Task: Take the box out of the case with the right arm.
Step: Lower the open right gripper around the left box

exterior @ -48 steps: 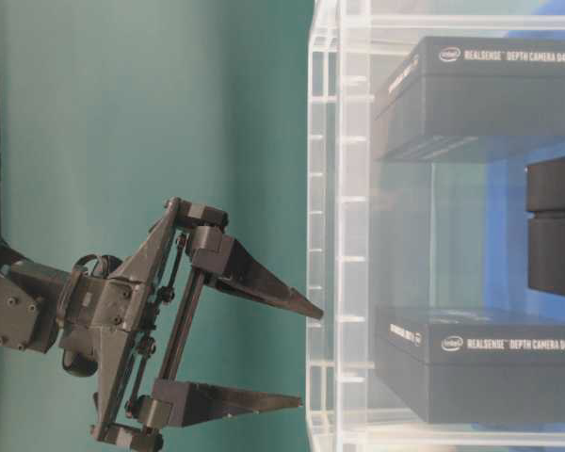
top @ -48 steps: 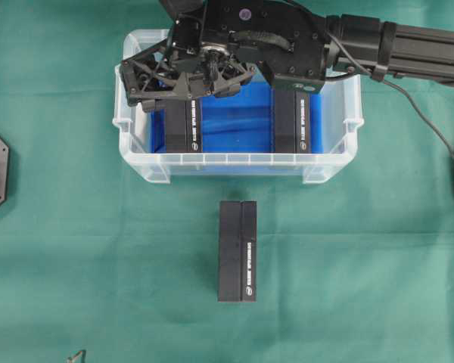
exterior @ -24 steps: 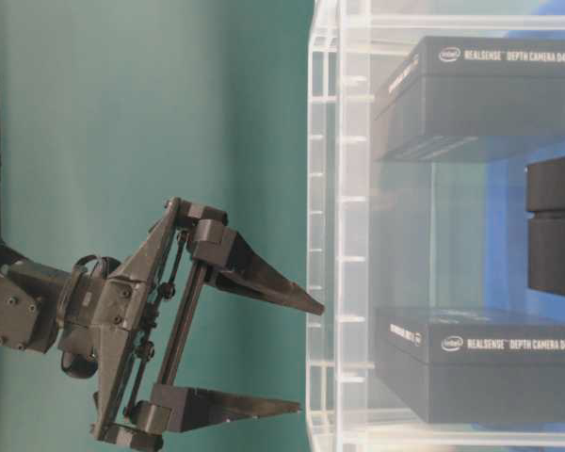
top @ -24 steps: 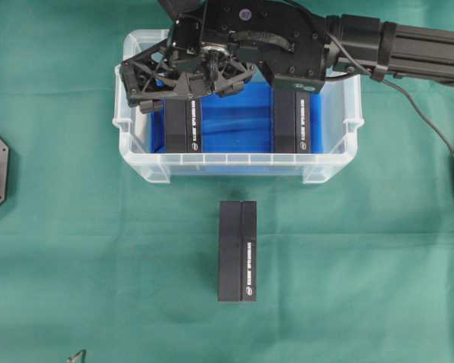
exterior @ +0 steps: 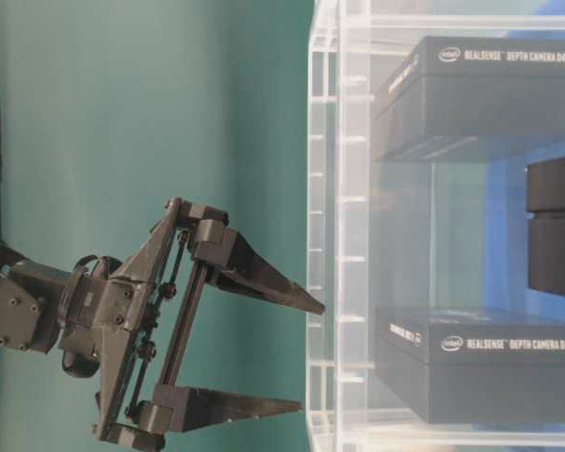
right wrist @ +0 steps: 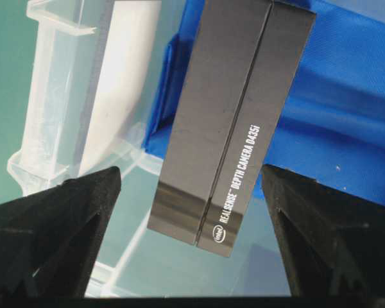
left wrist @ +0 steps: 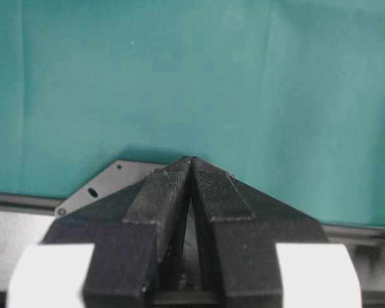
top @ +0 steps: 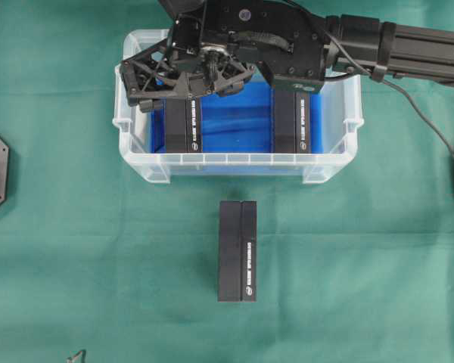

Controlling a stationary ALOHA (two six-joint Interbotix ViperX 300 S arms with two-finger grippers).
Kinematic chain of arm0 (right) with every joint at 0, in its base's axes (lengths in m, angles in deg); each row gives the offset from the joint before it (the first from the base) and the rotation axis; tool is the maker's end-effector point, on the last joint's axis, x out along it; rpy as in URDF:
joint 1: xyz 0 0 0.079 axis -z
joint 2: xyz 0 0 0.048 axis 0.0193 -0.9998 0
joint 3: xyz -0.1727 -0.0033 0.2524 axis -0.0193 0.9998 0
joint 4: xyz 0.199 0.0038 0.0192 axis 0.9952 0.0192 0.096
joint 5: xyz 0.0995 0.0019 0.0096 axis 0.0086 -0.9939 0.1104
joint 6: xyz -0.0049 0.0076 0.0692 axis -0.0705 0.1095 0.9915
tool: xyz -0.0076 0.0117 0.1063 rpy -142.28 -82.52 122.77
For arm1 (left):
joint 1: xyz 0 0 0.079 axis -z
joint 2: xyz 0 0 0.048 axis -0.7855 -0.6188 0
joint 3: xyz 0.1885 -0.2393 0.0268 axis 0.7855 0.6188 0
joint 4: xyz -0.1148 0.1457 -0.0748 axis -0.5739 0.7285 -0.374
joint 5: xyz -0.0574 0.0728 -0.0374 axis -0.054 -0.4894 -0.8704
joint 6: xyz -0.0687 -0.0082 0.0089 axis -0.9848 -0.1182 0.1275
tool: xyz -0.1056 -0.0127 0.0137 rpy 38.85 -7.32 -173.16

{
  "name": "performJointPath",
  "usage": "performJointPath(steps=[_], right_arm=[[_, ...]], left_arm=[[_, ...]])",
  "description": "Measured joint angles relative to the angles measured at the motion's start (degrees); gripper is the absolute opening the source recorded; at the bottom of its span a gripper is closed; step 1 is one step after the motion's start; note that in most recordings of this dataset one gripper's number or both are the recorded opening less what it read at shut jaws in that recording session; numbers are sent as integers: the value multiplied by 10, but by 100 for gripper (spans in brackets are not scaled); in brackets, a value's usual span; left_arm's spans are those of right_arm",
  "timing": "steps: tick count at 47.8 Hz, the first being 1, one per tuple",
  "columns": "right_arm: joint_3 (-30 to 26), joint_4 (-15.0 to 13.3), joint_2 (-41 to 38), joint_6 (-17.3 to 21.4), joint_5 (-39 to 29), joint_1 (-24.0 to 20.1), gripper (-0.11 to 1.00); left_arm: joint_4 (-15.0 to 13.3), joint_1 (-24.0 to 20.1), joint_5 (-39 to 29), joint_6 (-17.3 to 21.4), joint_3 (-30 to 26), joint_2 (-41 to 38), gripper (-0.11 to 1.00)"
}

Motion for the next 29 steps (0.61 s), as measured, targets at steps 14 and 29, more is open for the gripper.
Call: performJointPath(steps=[14, 29], right_arm=[[0, 0, 0, 6, 0, 0, 92], [0, 0, -1, 6, 0, 0, 92]], left_arm=[[1, 0, 0, 0, 0, 0, 0], [0, 0, 0, 0, 1, 0, 0]])
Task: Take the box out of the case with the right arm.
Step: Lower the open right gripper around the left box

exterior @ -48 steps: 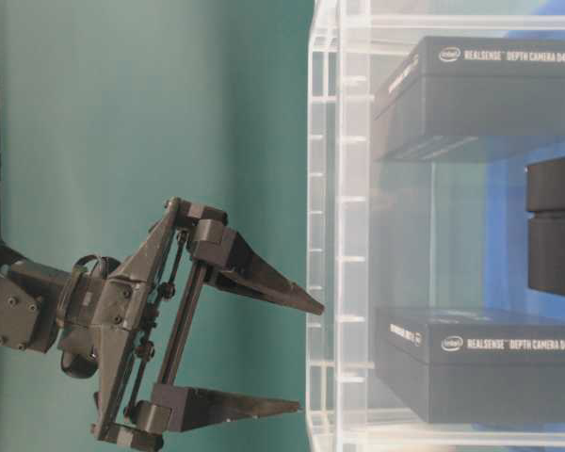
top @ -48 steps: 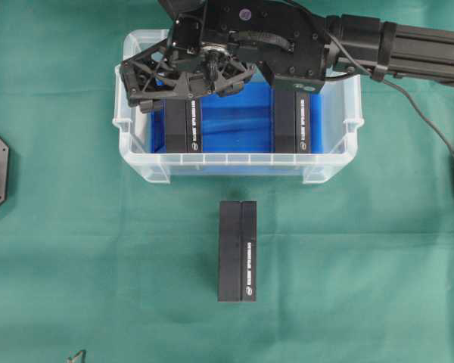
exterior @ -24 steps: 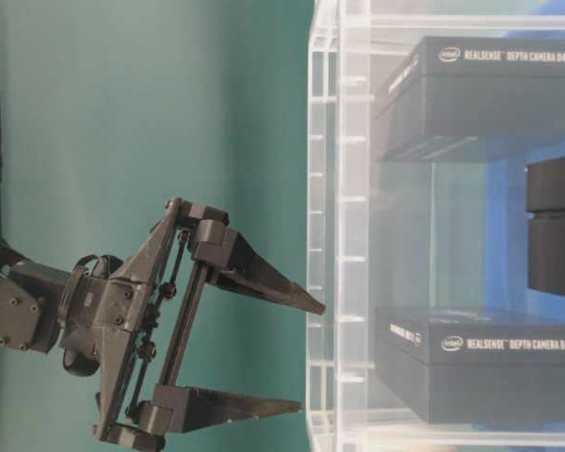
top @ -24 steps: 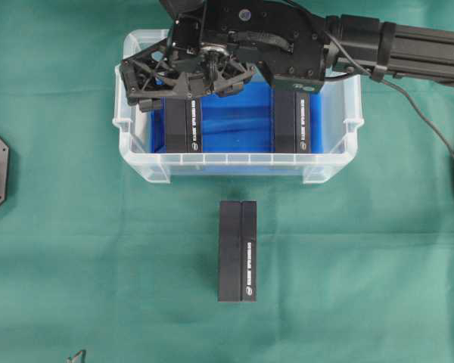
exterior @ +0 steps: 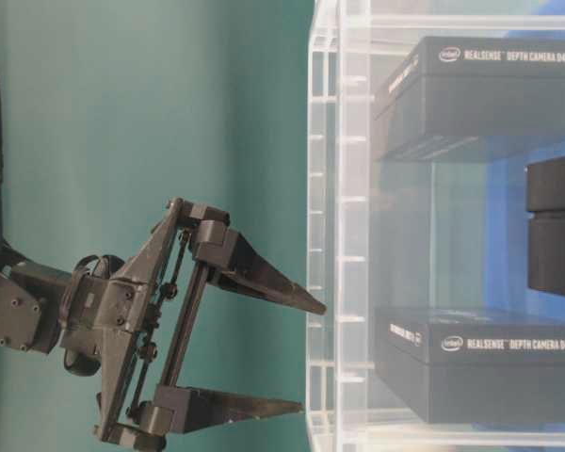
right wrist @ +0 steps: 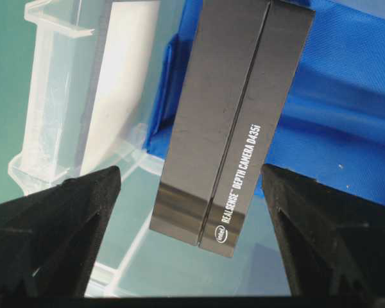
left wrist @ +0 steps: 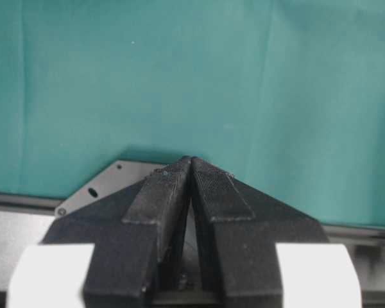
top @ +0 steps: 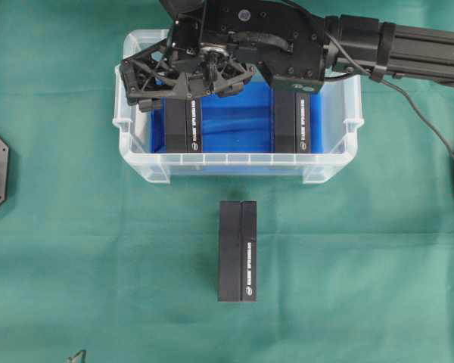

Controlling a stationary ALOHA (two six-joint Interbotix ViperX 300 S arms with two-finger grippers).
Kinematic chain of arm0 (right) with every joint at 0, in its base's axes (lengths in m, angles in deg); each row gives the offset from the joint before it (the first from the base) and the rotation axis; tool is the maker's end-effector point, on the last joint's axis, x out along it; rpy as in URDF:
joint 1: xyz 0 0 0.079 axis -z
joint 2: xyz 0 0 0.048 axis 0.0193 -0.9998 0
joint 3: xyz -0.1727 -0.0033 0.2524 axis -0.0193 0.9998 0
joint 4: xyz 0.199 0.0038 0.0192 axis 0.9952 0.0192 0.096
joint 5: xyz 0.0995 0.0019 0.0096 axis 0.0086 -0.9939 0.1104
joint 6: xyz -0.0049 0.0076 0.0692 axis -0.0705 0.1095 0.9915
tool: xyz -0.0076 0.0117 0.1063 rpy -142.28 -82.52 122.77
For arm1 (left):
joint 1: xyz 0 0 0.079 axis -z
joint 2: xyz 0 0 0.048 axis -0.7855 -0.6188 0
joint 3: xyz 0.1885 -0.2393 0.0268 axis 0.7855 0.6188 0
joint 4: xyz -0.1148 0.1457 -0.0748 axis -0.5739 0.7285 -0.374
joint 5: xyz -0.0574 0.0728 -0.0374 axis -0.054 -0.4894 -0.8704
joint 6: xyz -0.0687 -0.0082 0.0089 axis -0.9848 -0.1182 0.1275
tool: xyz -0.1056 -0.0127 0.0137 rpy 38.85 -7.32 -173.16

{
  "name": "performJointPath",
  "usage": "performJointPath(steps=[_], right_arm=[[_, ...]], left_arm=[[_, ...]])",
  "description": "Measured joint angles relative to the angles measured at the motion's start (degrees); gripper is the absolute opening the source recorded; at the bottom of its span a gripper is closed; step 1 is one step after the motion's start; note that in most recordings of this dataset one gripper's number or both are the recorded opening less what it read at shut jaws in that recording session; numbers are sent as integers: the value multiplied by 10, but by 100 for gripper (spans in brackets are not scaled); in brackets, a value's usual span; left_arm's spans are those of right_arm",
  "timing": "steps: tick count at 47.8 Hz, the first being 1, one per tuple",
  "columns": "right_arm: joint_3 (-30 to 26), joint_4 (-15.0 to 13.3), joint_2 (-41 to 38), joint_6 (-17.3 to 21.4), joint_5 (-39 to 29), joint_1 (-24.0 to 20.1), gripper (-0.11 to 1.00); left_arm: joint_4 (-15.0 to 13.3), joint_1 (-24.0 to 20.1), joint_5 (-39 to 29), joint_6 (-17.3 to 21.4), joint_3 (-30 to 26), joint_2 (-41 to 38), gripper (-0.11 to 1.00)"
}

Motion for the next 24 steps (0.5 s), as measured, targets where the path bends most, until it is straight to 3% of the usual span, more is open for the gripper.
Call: performJointPath(steps=[24], right_arm=[[0, 0, -7, 0, 1, 0, 92]], left_arm=[[1, 0, 0, 0, 0, 0, 0]])
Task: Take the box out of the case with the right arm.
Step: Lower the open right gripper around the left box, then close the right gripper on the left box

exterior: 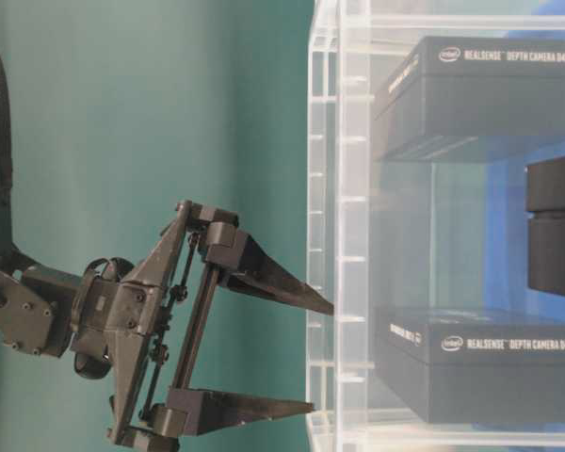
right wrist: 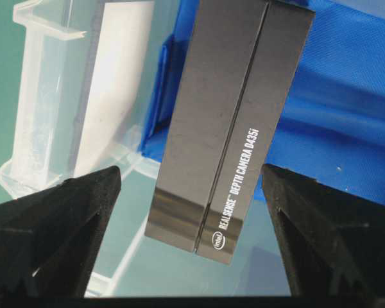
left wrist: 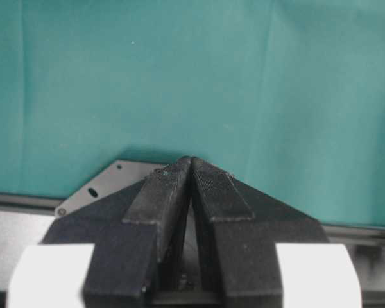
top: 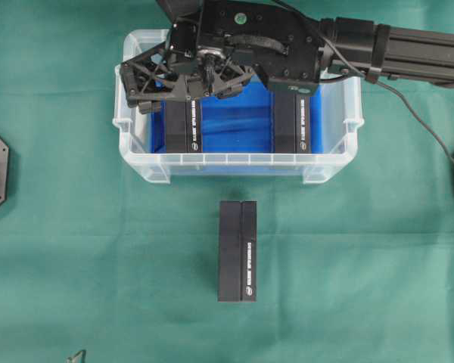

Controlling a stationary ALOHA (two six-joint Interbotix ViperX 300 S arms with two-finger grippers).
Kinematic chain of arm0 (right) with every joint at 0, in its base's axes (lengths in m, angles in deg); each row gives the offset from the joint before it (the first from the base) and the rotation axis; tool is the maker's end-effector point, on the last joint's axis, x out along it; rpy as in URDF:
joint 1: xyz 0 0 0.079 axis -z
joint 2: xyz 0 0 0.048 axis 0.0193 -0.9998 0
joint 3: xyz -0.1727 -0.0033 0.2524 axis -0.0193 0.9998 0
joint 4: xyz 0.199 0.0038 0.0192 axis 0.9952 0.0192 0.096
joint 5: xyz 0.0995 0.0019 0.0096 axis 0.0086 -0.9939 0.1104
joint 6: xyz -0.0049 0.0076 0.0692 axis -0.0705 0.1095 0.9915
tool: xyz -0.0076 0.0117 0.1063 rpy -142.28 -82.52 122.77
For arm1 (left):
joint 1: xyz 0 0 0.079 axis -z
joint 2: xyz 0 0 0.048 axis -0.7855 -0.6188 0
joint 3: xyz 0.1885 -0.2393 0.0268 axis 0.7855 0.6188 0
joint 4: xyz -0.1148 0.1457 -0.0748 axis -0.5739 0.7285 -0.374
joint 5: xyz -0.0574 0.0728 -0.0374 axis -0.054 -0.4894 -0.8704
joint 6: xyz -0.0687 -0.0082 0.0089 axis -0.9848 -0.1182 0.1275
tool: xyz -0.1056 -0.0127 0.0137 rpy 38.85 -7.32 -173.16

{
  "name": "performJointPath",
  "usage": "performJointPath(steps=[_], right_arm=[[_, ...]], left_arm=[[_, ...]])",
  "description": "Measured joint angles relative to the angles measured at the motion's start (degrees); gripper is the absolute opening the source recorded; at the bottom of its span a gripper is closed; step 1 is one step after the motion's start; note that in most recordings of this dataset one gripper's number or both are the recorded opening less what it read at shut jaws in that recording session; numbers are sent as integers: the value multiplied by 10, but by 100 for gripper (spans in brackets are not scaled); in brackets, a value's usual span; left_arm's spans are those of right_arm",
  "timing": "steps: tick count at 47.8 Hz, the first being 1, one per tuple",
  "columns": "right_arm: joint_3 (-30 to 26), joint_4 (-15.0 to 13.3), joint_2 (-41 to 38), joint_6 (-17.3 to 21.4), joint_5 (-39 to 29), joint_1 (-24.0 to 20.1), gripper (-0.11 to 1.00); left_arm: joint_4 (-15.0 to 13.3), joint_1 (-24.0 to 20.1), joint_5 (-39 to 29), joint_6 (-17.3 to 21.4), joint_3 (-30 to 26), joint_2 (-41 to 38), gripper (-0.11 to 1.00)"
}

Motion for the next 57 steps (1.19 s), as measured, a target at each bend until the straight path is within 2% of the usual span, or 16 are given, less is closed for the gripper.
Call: performJointPath(steps=[21, 38, 57], right_arm=[[0, -2, -25, 0, 0, 0, 92], [0, -20, -50, 0, 13, 14, 92], [25, -10, -71, 4, 32, 16, 92]], left_arm=[[-1, 0, 0, 0, -1, 0, 0], [0, 0, 0, 0, -1, 0, 0], [0, 0, 0, 0, -1, 0, 0]])
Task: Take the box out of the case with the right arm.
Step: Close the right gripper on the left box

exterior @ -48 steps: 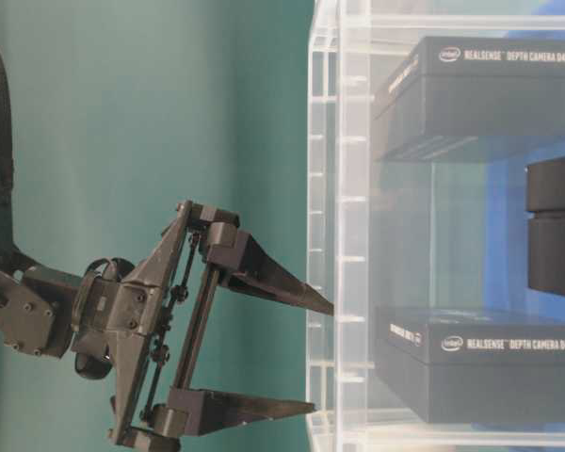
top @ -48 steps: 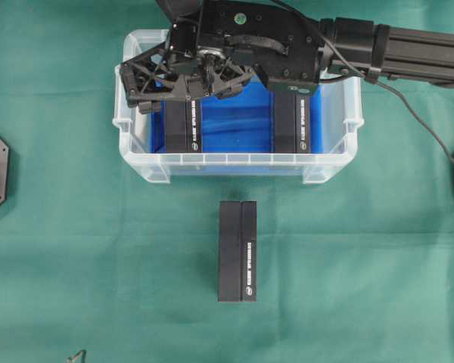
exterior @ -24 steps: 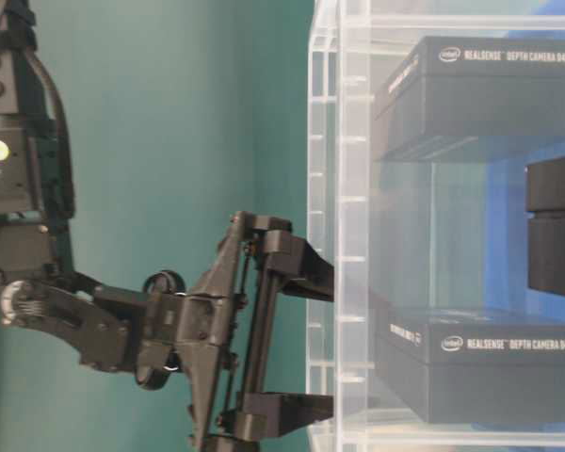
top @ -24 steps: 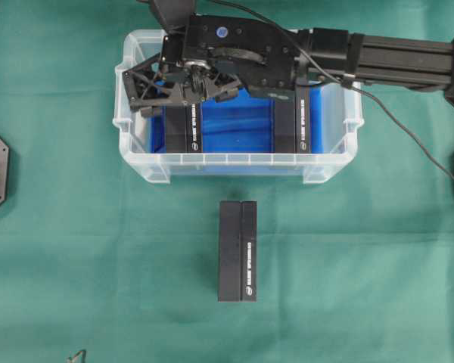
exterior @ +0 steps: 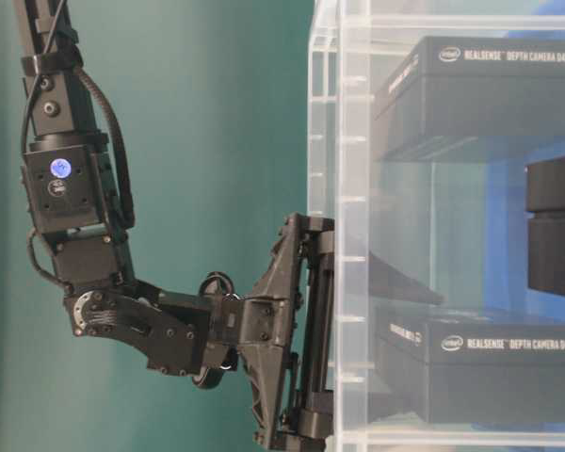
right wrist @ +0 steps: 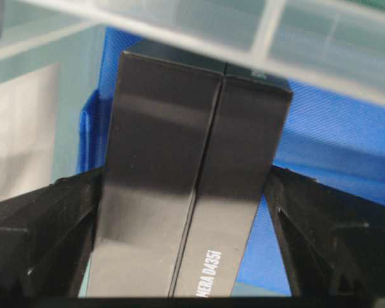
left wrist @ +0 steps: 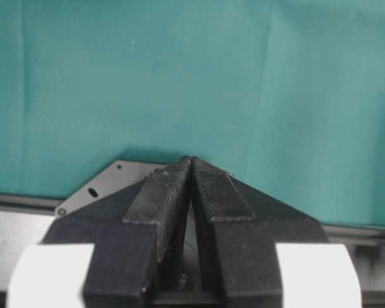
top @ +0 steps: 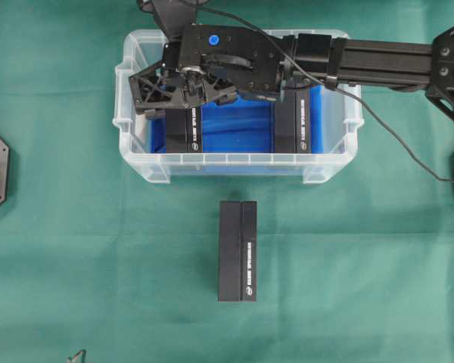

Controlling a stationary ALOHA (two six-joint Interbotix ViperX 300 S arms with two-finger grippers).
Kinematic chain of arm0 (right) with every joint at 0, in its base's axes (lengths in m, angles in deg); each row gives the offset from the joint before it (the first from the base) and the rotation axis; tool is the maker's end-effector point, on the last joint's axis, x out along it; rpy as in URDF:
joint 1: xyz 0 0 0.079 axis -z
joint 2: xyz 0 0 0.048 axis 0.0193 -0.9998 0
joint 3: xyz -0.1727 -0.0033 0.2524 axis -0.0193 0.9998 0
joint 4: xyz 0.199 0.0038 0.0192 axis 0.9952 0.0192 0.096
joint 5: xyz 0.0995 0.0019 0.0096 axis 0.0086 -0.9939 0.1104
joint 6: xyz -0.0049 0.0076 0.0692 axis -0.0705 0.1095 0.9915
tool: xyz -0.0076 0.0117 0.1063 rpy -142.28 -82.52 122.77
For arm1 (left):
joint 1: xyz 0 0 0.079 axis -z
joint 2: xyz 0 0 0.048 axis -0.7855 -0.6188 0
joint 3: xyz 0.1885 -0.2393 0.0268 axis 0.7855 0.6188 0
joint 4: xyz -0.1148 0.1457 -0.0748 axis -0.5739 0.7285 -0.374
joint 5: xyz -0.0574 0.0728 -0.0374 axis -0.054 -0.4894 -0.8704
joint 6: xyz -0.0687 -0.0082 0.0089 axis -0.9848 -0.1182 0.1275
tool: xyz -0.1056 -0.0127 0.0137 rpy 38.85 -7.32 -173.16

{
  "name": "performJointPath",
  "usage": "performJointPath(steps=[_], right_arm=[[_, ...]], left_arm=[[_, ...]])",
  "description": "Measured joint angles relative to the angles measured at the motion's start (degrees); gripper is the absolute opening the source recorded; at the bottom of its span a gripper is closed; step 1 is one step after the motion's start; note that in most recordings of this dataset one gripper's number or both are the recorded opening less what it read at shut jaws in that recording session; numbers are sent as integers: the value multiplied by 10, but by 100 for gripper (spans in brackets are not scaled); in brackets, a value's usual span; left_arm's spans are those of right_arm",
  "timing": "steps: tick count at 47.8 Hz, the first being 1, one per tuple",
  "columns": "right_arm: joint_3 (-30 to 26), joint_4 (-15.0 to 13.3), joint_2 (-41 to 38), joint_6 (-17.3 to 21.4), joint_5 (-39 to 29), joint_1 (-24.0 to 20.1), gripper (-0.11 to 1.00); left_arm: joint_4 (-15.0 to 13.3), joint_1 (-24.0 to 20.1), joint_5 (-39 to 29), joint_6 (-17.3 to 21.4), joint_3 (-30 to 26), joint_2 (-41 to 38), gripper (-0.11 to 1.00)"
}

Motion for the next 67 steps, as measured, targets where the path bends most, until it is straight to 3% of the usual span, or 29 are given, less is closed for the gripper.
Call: performJointPath(steps=[24, 33, 39, 44, 49, 67], right_arm=[[4, 14, 0, 3, 6, 0, 92], [4, 18, 0, 38, 6, -4, 92], [4, 18, 0, 40, 6, -6, 91], [4, 24, 0, 40, 5, -6, 86], [4, 26, 0, 41, 4, -6, 70], [4, 41, 0, 43, -18, -8, 70]], left_arm=[[0, 1, 0, 0, 0, 0, 0], [0, 0, 1, 0, 0, 0, 0], [0, 0, 0, 0, 0, 1, 0], [0, 0, 1, 0, 0, 0, 0], [0, 0, 0, 0, 0, 1, 0], [-1, 0, 0, 0, 0, 1, 0]])
